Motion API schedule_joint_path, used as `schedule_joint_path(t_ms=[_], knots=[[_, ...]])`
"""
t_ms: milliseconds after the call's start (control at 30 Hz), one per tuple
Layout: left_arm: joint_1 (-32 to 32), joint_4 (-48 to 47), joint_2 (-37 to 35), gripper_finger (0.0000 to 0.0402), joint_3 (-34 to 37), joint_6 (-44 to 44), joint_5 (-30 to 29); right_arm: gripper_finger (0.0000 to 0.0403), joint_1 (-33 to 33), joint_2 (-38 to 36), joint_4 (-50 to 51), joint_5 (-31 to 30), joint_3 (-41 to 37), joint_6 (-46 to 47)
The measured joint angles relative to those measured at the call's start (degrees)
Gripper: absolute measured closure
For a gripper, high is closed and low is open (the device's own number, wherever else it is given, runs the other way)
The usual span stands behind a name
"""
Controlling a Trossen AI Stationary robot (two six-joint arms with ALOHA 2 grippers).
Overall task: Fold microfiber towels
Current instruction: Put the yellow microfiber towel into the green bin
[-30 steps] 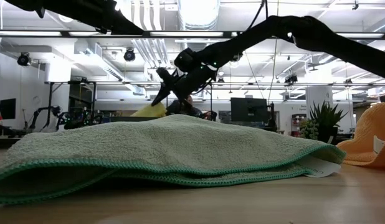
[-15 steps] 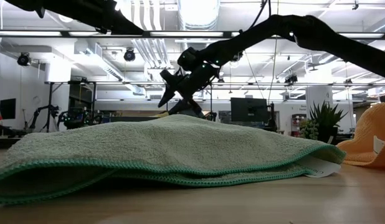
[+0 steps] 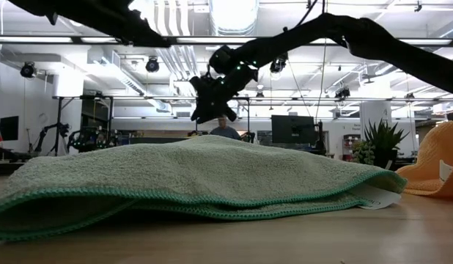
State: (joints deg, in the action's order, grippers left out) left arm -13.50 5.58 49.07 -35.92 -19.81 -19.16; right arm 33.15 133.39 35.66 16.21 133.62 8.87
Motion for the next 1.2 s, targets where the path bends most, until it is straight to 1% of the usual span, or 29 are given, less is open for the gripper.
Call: schedule_joint_path(t_ms=[67, 167, 233, 300, 433, 533, 633, 767, 933, 1200], knots=[[-1.68, -0.07, 1.91, 0.0322, 0.00, 0.53, -0.08, 0.0341, -0.13, 0.12, -0.37, 0.04, 0.00, -1.73], [-5.31, -0.56, 4.95, 0.0352, -0.36, 2.37, -0.06, 0.0380, -0.25, 0.15, -0.37, 0.09, 0.00, -4.49], [-8.34, -0.65, 6.71, 0.0377, -0.77, 3.03, 1.60, 0.0390, -0.41, 0.17, -0.37, 0.07, 0.00, -6.37], [-11.98, -0.68, 8.56, 0.0395, -1.24, 3.34, 6.48, 0.0393, -0.57, 0.19, -0.39, 0.13, 0.00, -7.47], [-20.54, -2.86, 13.09, 0.0400, -3.17, 4.59, 16.78, 0.0394, -0.75, 0.37, -0.64, 0.22, 0.00, -8.68], [-26.36, -4.43, 17.68, 0.0401, -4.04, 4.63, 22.69, 0.0394, -0.84, 0.49, -1.17, 0.19, 0.00, -9.00], [-30.48, -5.11, 22.89, 0.0401, -5.41, 4.65, 26.64, 0.0394, -0.88, 0.58, -2.42, 0.17, 0.00, -9.54], [-33.37, -5.16, 29.57, 0.0401, -7.43, 4.21, 27.40, 0.0394, -0.91, 0.79, -4.51, 0.18, 0.00, -9.76], [-34.18, -5.13, 35.29, 0.0401, -9.58, 2.75, 27.50, 0.0394, -1.11, 2.23, -6.08, 0.11, 0.00, -10.47], [-35.26, -5.10, 37.26, 0.0402, -10.49, 2.52, 27.46, 0.0394, -1.22, 3.96, -6.44, -0.91, 0.00, -11.53]])
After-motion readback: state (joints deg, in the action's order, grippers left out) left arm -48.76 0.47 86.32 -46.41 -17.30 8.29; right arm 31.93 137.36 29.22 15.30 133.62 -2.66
